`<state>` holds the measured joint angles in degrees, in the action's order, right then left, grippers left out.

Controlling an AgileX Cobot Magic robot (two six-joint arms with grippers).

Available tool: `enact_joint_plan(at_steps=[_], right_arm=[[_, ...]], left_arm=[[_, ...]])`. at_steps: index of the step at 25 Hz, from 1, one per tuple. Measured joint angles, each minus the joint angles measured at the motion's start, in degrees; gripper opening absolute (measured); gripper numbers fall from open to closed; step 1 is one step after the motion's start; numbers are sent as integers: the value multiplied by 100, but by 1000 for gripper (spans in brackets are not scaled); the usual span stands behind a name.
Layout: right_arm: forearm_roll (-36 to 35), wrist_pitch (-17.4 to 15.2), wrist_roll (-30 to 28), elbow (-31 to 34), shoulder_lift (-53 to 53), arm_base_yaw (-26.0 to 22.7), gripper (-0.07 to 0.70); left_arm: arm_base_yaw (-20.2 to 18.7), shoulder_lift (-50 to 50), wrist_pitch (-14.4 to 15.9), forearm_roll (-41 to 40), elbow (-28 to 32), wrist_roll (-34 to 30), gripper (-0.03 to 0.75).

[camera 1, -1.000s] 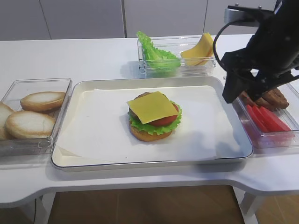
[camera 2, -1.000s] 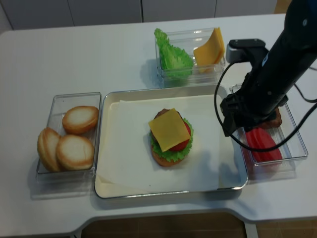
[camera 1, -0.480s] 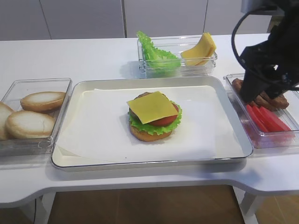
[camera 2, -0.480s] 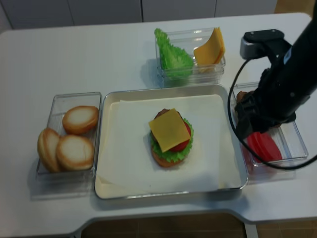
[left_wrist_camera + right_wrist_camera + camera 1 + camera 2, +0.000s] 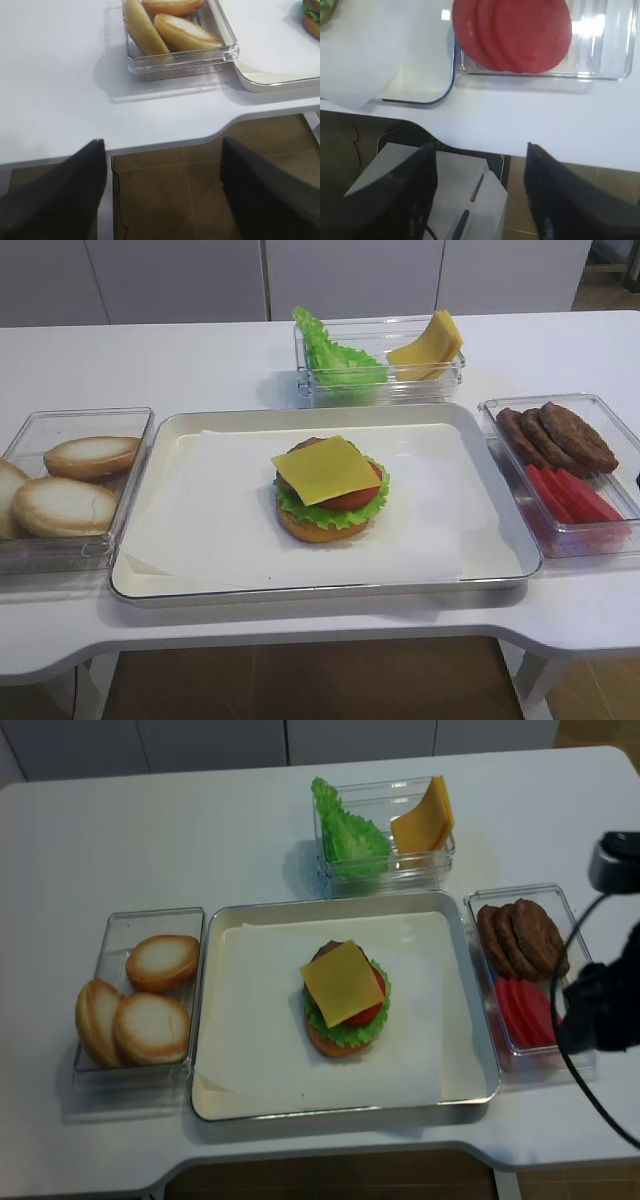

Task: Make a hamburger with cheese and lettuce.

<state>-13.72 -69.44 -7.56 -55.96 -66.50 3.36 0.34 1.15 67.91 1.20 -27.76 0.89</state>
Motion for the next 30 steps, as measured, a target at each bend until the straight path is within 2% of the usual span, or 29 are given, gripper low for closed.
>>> enact_joint_plan(at_steps=[5,10,14,30], right_arm=[[199,0,340,403,901,0,419],[621,-113,651,493,1817,0,419],[784,-230,674,517,2388,0,419],[846,-335,709,529,4267,0,419]], left_arm=[[0,0,0,0,0,0,528],[0,0,0,0,0,0,528],[0,0,0,0,0,0,528],[0,0,0,0,0,0,528]])
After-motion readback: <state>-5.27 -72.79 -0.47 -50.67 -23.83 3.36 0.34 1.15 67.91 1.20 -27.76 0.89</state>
